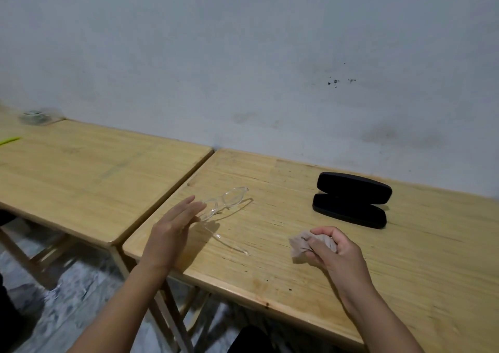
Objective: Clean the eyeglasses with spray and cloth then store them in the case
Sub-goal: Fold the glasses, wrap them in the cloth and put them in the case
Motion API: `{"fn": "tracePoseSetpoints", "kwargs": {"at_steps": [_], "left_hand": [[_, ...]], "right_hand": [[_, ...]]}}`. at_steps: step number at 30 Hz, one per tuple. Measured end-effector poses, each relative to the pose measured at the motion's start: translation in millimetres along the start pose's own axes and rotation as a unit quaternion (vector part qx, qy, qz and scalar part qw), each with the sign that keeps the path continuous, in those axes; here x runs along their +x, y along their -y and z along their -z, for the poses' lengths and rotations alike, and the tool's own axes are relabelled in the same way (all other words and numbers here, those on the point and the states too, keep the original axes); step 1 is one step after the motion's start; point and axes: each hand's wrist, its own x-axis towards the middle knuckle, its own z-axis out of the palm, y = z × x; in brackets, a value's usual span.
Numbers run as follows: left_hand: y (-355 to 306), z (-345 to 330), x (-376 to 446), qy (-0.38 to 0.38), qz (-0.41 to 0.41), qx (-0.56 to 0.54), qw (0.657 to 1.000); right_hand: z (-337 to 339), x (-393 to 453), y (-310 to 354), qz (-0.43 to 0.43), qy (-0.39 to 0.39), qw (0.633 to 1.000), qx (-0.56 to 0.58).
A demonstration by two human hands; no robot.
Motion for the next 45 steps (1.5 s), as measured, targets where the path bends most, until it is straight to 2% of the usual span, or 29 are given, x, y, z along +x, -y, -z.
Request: {"fn": "tracePoseSetpoints", "kwargs": {"at_steps": [3, 5, 11, 16, 20, 24, 26, 29, 32, 34, 40, 45], "left_hand": [[-27, -2, 11, -0.049, -0.040, -0.017, 0.998], [-54, -11, 18, -0.054, -0.061, -0.060, 0.995], [-147, -64, 29, 0.103, 0.006, -0.272, 0.957], [-195, -92, 38, 0.136, -0.003, -0.344, 0.929], [-213, -99, 46, 0.125, -0.002, -0.340, 0.932], [-219, -103, 55, 0.120, 0.054, -0.317, 0.939], [-220, -101, 60, 0.123, 0.082, -0.313, 0.938], [-220, -96, 69, 0.114, 0.105, -0.306, 0.939], [-220, -92, 76, 0.106, 0.113, -0.292, 0.944], [-221, -90, 80, 0.111, 0.109, -0.285, 0.946], [-229, -83, 83, 0.153, 0.070, -0.308, 0.936], [-227, -78, 90, 0.195, 0.065, -0.349, 0.914]], "right_hand": [[6, 0, 2, 0.006, -0.010, 1.000, -0.002], [12, 0, 4, 0.009, -0.018, 1.000, -0.001], [33, -3, 11, 0.014, -0.042, 0.999, 0.027], [57, -4, 17, 0.021, -0.039, 0.998, 0.051], [75, -1, 19, 0.017, -0.029, 0.998, 0.050], [85, 3, 20, 0.014, -0.034, 0.998, 0.053], [88, 4, 19, 0.025, -0.056, 0.998, 0.008], [88, 6, 17, 0.046, -0.112, 0.985, -0.126], [85, 8, 22, 0.113, -0.155, 0.966, -0.173], [84, 10, 29, 0.134, -0.151, 0.966, -0.163], [80, 22, 39, 0.122, -0.104, 0.986, -0.039], [87, 27, 45, 0.157, -0.087, 0.983, -0.043]]}}
